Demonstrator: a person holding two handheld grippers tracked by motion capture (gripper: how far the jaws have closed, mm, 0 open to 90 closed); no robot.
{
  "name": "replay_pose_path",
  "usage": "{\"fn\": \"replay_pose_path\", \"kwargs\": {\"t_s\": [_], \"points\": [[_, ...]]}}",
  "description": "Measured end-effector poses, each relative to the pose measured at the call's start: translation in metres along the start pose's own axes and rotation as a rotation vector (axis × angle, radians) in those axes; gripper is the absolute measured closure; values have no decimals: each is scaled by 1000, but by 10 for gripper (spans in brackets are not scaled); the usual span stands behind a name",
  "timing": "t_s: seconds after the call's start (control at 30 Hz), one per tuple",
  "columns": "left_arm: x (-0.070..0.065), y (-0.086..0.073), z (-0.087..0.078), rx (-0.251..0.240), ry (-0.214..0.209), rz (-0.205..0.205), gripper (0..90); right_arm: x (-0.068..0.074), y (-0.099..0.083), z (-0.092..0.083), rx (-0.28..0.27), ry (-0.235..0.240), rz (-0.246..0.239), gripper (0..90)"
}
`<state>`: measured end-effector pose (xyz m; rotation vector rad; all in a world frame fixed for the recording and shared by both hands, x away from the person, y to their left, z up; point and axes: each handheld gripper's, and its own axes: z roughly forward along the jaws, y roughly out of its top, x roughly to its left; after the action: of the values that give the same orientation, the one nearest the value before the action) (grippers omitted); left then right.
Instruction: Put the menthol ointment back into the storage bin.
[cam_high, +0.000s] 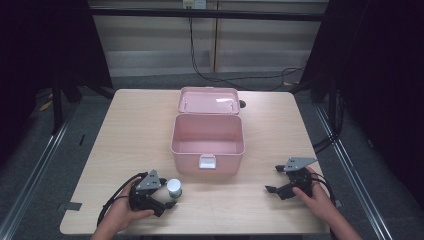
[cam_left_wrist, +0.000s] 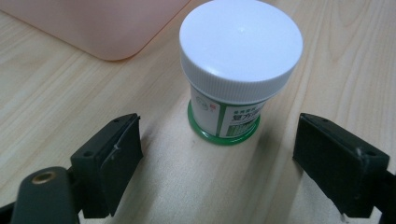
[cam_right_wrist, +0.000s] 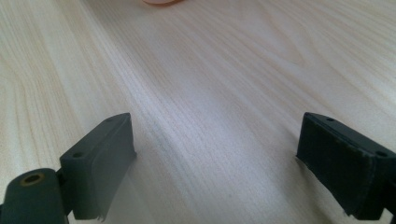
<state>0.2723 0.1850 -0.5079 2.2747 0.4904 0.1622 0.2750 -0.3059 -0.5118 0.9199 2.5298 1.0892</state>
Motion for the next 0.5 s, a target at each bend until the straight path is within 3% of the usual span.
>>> {"fn": "replay_pose_path", "kwargs": {"t_s": [0.2, 0.33, 0.47, 0.5], "points": [[-2, 2, 0, 13, 16, -22, 149, 0, 0, 0, 0, 0, 0, 104], [-1, 14, -5, 128, 20, -69, 195, 0, 0, 0, -1, 1, -1, 104], [1, 25, -9, 269, 12, -77, 251, 0, 0, 0, -1, 0, -1, 104], [1, 25, -9, 269, 12, -77, 260, 0, 0, 0, 0, 0, -1, 104]]}}
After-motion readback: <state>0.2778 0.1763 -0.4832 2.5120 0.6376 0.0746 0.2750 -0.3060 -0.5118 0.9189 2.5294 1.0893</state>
